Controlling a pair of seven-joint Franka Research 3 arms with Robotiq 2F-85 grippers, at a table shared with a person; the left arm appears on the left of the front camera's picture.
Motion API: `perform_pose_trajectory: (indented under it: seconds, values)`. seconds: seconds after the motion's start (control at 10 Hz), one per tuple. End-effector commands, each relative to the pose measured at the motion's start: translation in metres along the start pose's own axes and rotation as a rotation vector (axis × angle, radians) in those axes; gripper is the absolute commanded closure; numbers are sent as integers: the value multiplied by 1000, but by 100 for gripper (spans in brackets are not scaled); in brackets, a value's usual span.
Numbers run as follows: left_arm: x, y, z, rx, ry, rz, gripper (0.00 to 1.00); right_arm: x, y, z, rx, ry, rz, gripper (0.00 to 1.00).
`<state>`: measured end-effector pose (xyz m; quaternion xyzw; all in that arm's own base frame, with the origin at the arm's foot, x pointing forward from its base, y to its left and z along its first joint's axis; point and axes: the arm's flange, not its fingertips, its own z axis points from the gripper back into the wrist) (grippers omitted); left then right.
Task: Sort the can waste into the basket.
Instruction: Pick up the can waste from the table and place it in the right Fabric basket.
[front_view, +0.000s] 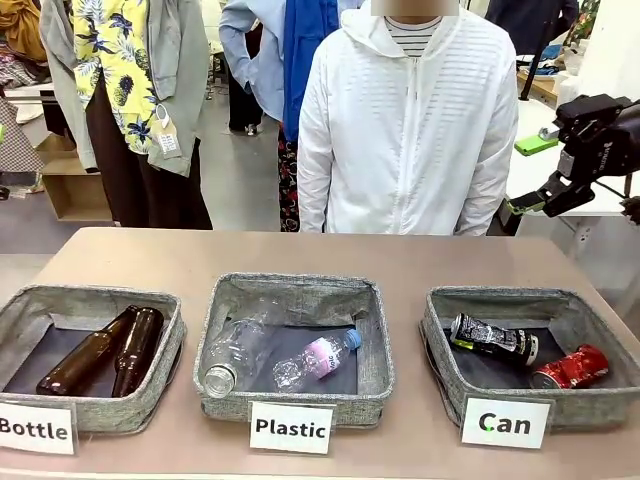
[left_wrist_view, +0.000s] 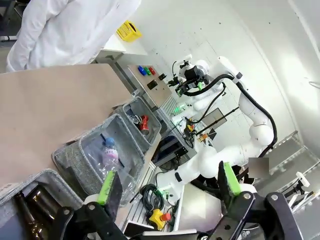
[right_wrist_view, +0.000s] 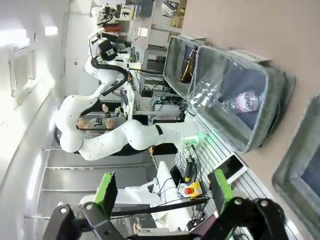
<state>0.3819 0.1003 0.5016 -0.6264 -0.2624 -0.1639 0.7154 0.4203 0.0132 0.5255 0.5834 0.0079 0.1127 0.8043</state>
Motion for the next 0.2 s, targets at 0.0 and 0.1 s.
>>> perform_pose_trajectory:
  seconds: [0.0,0.1]
  values:
    - [0,-3,3,-12,9,-6,0,-1,4,0,14,-4,-5,0]
    - [0,-3,3,-12,9,-6,0,-1,4,0,14,-4,-5,0]
